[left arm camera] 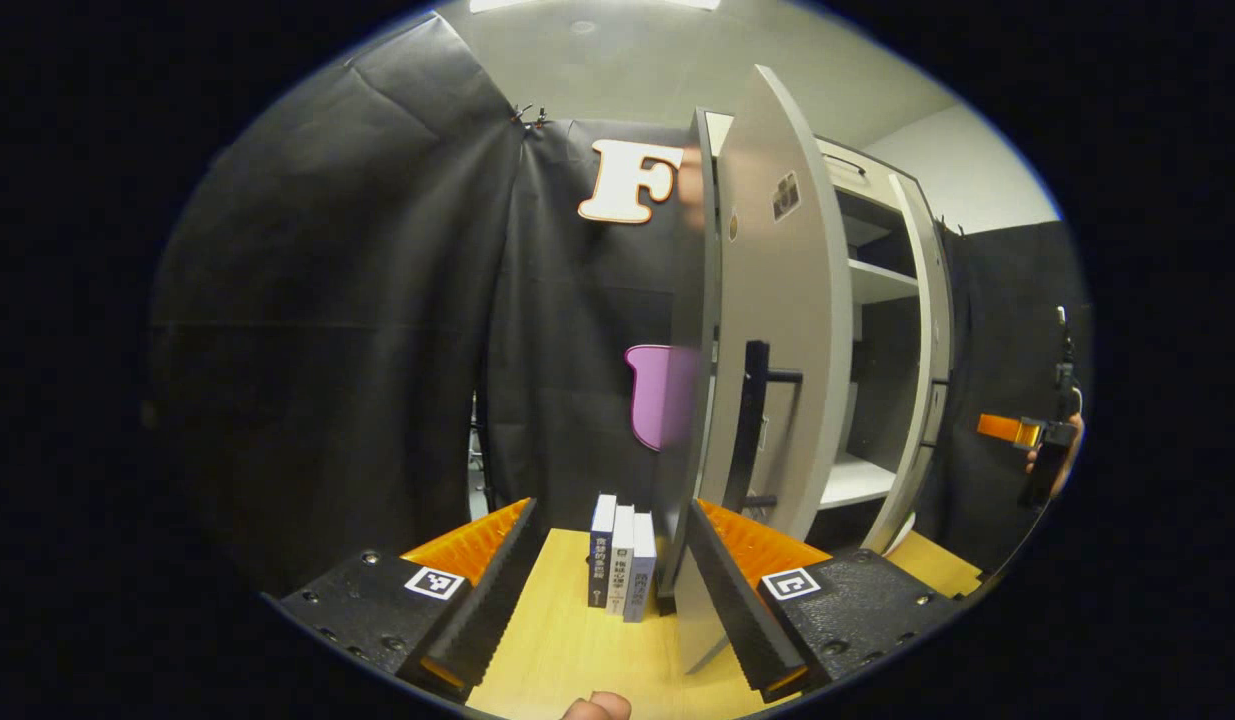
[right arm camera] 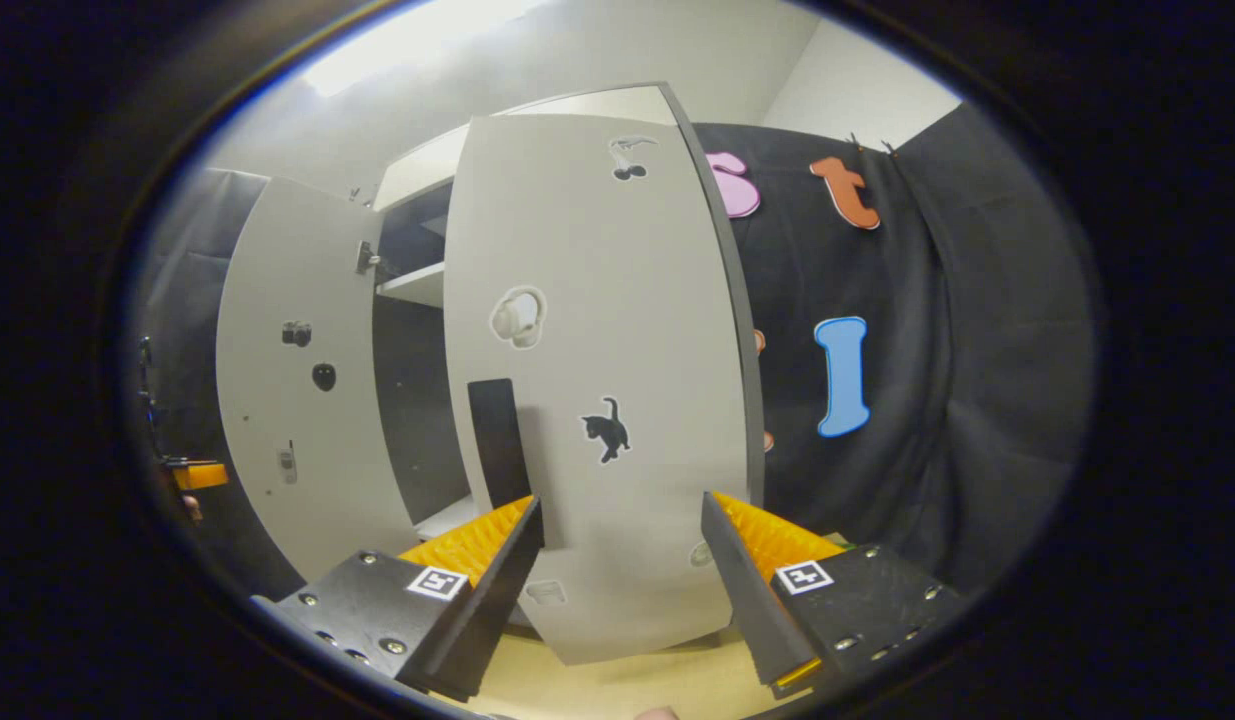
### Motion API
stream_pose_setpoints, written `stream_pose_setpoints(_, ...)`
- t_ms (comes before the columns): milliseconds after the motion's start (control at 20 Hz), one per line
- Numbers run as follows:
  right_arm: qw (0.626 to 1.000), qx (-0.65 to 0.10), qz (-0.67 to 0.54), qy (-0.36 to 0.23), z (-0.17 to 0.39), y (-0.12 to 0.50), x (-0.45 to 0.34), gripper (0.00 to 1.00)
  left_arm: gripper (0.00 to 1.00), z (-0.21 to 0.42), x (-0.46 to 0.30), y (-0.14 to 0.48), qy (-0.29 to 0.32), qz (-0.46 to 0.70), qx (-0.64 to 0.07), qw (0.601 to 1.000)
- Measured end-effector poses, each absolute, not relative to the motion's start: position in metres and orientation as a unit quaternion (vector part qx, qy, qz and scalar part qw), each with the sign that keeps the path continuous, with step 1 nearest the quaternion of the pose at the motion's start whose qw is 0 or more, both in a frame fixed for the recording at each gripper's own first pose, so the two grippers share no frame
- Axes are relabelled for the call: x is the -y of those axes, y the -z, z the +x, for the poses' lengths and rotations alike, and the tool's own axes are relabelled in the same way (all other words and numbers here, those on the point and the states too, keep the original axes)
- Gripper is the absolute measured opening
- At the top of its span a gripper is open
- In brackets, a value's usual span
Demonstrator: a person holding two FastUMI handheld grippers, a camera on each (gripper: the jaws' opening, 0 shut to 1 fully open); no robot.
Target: Grasp the bottle in the cabinet with the left hand and place it on the coaster, then close the right door with the right hand and the left door with the left hand.
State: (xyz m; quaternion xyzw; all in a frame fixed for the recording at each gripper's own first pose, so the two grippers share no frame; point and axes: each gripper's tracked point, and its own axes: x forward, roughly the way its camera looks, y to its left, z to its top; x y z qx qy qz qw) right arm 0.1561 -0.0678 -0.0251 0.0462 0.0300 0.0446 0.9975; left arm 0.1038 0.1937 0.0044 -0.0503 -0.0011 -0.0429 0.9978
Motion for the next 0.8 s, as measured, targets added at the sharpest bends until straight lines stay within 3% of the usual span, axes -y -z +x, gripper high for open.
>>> stream_pose_setpoints(100, 0.998, -0.021, 0.045, -0.047, 0.153, 0.022, 0.068, 0.94, 0.95, 0.120, -0.196, -0.008, 0.048, -0.056, 0.004, 0.997)
stream_pose_setpoints(400, 0.998, 0.003, 0.035, -0.044, 0.135, 0.014, 0.066, 0.94, 0.95, 0.146, -0.161, -0.020, 0.100, -0.047, 0.014, 0.994)
stream_pose_setpoints(450, 0.999, 0.008, 0.033, -0.042, 0.130, 0.011, 0.066, 0.94, 0.87, 0.147, -0.159, -0.023, 0.102, -0.037, 0.023, 0.994)
stream_pose_setpoints(700, 0.998, 0.019, 0.028, -0.048, 0.104, 0.007, 0.060, 0.96, 0.91, 0.146, -0.148, -0.025, 0.106, -0.018, 0.017, 0.994)
stream_pose_setpoints(800, 0.998, 0.023, 0.025, -0.057, 0.099, 0.005, 0.055, 0.95, 0.87, 0.146, -0.140, -0.025, 0.111, -0.027, 0.012, 0.993)
